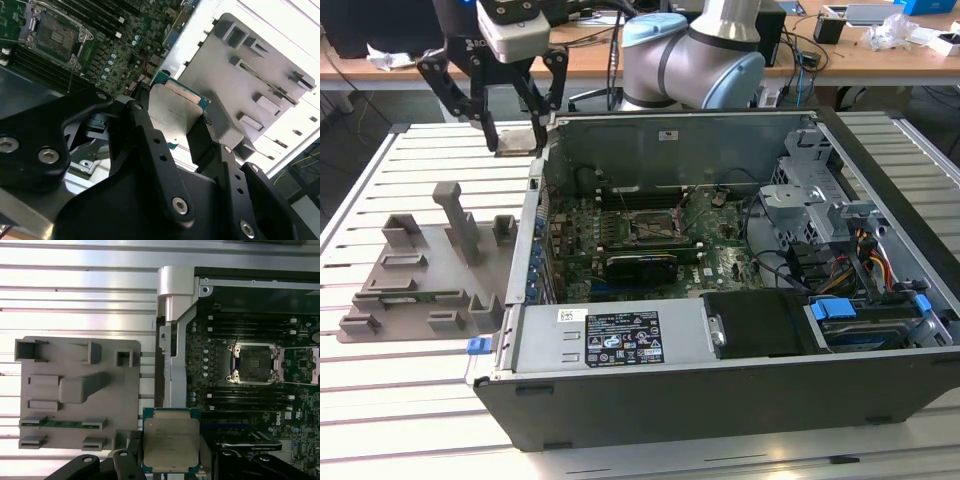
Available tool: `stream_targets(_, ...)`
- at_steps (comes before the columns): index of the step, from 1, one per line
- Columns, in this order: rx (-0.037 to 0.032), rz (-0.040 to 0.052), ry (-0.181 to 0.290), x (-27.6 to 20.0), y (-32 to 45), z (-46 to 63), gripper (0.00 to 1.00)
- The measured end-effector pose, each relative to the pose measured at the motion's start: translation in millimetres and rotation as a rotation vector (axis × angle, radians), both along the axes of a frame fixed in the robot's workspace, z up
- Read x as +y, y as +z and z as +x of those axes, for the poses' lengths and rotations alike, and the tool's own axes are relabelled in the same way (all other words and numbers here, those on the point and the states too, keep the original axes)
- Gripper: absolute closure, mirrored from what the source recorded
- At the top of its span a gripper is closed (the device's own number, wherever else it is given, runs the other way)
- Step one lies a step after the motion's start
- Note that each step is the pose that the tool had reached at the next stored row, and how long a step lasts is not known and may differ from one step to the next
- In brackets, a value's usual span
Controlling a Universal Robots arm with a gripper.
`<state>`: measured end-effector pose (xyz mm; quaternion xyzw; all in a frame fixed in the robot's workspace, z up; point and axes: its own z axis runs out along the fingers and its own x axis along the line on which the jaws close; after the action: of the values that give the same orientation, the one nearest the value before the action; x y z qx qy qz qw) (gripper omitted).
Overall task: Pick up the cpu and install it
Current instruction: 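Pick up the cpu and move it towards the insertion slot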
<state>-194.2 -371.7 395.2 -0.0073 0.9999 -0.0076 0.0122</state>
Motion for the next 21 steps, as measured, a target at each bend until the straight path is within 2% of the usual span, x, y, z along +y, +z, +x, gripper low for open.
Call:
stream_targets(3,0.0004,0.0001,0.000,0.0,0.0,12.3,0.46)
stream_targets(21,0.0015,0.0000,0.000,0.0,0.0,57.0,0.46)
